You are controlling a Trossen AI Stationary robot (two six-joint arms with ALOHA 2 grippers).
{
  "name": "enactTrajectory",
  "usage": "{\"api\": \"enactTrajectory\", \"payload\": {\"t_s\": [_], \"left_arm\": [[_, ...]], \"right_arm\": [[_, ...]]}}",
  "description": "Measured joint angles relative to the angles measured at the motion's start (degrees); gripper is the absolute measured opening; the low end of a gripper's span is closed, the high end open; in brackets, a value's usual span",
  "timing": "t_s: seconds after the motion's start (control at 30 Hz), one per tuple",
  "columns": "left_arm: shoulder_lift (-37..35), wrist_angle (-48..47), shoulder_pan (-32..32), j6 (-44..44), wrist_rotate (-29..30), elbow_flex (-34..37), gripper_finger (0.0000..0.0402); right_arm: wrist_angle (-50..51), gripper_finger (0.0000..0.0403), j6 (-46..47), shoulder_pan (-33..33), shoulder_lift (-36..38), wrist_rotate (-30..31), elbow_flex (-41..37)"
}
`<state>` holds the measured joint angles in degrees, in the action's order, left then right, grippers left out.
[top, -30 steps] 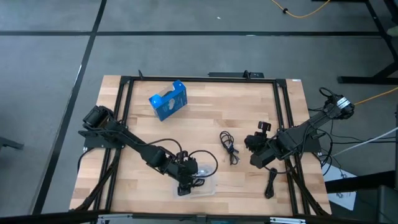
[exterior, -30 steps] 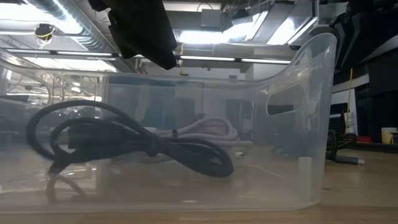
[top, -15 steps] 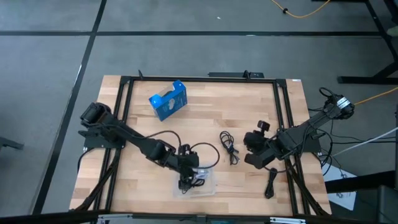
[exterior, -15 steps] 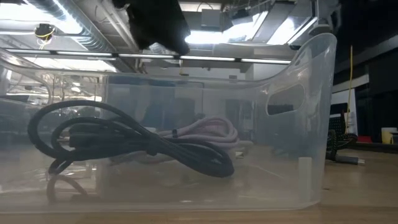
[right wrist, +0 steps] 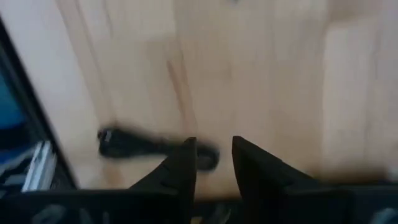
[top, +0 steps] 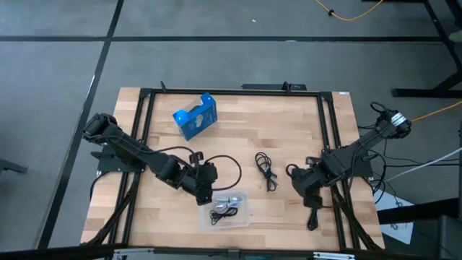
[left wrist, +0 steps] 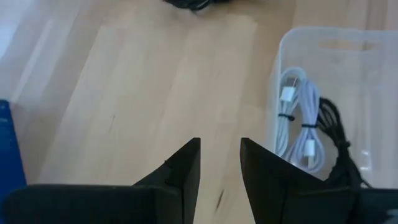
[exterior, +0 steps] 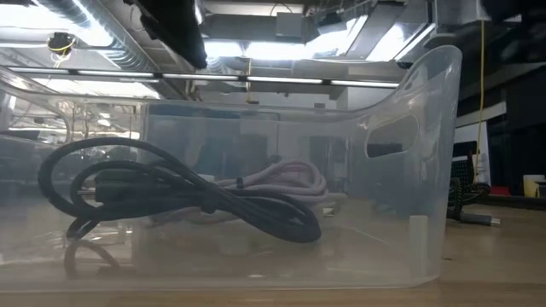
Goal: Pick and place USB-C Cables
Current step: Put the bottom black charger cable into the transparent bin
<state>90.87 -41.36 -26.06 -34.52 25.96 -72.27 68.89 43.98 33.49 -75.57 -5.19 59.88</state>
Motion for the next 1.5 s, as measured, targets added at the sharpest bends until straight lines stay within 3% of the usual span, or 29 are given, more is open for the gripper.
{"api": "enactTrajectory", "payload": {"t_s": [0.27, 0.4, 0.6, 0.7, 0.9, 1.2, 1.37, 1.5], "left_arm": [[0.00, 0.53, 0.17, -1.35, 0.40, 0.00, 0.0105], [0.00, 0.70, 0.23, -1.34, 0.68, 0.00, 0.0105], [0.02, 1.73, 0.33, -1.35, 4.77, 0.00, 0.0105], [0.02, 1.75, 0.33, -1.35, 5.05, 0.00, 0.0105], [0.02, 1.81, 0.44, -1.35, 5.07, 0.00, 0.0105], [0.03, 1.84, 0.44, -1.35, 5.09, 0.00, 0.0105], [0.04, 1.86, 0.44, -1.35, 5.08, 0.00, 0.0105], [0.04, 1.99, 0.44, -1.35, 5.09, 0.00, 0.0105]], "right_arm": [[4.44, 0.0108, 3.11, 4.35, 0.00, -0.51, 0.00], [2.61, 0.0108, -2.26, 6.69, 0.00, -0.16, -0.87], [-1.08, 0.0108, -6.66, 8.40, -0.02, -13.00, -4.84], [-4.19, 0.0108, -6.98, 9.31, -0.02, -15.78, -7.33], [-9.53, 0.0108, -11.55, 10.30, -0.02, -9.36, -12.46], [-24.35, 0.0108, -10.95, 10.62, -0.02, -10.00, -18.77], [-25.96, 0.0108, -7.39, 11.71, -0.02, -9.81, -21.67], [-25.94, 0.0108, -3.69, 12.64, -0.07, -14.25, -22.32]]}}
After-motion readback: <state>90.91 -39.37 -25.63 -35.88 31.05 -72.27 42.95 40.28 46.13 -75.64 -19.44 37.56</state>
